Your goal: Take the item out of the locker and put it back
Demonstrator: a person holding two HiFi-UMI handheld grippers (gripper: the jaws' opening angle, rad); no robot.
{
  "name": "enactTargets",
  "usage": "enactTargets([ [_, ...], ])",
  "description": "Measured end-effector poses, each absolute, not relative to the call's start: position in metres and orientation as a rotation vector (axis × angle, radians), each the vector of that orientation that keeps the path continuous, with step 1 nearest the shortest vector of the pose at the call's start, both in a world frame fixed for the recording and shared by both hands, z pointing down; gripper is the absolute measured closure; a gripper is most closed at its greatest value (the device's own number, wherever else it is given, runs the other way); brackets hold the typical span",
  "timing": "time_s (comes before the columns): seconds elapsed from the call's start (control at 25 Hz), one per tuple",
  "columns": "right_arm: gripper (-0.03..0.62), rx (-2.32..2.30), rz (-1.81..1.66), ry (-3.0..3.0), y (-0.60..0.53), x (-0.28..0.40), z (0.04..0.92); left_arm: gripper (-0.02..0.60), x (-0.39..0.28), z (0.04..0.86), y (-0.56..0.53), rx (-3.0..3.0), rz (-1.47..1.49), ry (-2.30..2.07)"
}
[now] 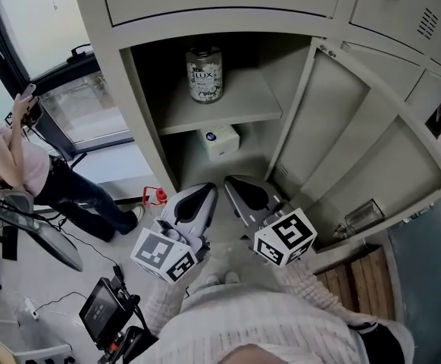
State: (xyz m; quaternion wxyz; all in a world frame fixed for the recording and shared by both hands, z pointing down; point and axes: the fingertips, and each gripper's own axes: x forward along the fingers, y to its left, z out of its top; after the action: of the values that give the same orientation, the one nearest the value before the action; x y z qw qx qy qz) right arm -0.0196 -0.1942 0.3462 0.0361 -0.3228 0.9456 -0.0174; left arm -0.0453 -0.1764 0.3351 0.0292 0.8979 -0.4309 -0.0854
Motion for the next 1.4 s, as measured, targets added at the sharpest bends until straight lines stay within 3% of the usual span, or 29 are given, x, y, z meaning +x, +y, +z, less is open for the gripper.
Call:
enactTargets([
  [0.44, 0.548, -1.054, 0.034, 2.881, -0.214, -0.032, 0.324, 0.574, -0.049, 0.318, -0.19, 2.813, -0.252, -1.363],
  [1.08, 0.329, -1.161, 0.218, 2.835, -0.288, -0.051, 0.229, 0.574, -0.048, 0.29, -0.213, 2.892, -0.322, -1.382],
  [1.4, 0.264, -1.19, 0.232, 2.842, -0.319, -0.057, 0.202, 0.574, -0.052, 0.287, -0.218, 2.901, -0.342, -1.381],
])
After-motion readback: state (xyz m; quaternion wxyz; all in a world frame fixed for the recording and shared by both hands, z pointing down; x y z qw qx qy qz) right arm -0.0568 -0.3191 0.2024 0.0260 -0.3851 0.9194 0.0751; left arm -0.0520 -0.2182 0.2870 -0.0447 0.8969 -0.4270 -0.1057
